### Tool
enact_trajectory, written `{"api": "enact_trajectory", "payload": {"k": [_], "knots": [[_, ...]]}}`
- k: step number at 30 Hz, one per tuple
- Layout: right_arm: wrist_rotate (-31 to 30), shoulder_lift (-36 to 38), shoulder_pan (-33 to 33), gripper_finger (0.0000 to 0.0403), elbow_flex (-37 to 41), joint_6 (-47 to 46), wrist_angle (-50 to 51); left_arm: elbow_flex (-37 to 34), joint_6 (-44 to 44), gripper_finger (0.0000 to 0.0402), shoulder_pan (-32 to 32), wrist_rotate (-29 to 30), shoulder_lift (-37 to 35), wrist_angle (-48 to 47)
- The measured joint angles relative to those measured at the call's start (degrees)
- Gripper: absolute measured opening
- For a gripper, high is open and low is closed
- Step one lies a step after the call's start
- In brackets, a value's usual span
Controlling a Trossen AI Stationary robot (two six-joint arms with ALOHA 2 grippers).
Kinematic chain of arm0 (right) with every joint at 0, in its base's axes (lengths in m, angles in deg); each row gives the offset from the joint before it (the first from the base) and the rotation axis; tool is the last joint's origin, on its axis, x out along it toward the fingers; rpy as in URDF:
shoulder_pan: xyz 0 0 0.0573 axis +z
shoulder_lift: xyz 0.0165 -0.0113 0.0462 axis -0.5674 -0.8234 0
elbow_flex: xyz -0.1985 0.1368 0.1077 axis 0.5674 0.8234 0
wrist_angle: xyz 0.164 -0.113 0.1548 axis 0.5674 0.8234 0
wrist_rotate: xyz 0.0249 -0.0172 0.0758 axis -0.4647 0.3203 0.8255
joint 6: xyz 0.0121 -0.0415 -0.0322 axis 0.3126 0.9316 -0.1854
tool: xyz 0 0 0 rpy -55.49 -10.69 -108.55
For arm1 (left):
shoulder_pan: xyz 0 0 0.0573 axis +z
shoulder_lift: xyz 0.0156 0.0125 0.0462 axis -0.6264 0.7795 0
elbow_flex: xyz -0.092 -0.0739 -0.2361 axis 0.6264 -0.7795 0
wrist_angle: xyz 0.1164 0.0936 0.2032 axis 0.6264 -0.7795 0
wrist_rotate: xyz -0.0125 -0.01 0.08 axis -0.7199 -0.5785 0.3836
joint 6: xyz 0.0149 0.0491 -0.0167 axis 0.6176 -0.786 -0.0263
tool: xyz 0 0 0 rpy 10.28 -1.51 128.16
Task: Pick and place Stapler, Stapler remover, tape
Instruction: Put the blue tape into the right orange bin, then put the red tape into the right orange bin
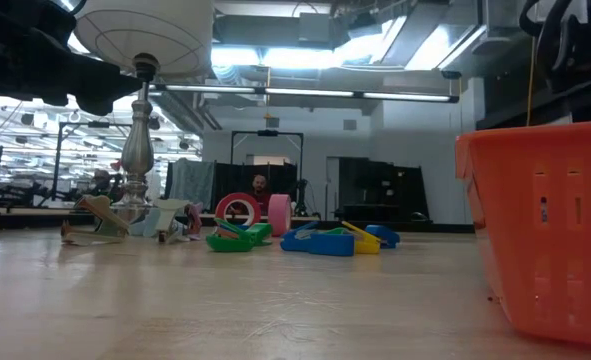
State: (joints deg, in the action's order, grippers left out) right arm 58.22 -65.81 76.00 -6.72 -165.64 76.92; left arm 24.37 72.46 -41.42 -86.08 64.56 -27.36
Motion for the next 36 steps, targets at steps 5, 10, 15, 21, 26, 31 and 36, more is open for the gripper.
{"api": "enact_trajectory", "payload": {"k": [5,10,15,21,26,31,36], "knots": [[0.2,0.0,0.0,0.0194,0.0,0.0,0.0,0.0,0.0,0.0215,0.0,0.0,0.0,0.0],[0.7,0.0,-0.6,0.022,-0.5,0.4,0.6,0.0,0.0,0.0217,0.0,0.0,0.0,0.0],[0.8,0.0,-1.6,0.0229,-3.8,4.6,2.0,0.0,0.0,0.0215,0.0,0.0,0.0,0.0],[3.0,0.0,-3.5,0.0227,-8.4,8.5,6.7,0.0,0.0,0.0217,0.0,0.0,0.0,0.0],[3.2,0.0,-6.3,0.0231,-12.3,13.9,10.4,0.0,0.0,0.0215,0.0,0.0,0.0,0.0],[2.3,0.0,-11.5,0.0232,-15.0,22.4,9.6,0.0,0.0,0.0217,0.0,0.0,0.0,0.0],[-4.2,0.0,-17.9,0.0232,-15.4,32.4,5.6,0.0,0.0,0.0215,0.0,0.0,0.0,0.0]]}}
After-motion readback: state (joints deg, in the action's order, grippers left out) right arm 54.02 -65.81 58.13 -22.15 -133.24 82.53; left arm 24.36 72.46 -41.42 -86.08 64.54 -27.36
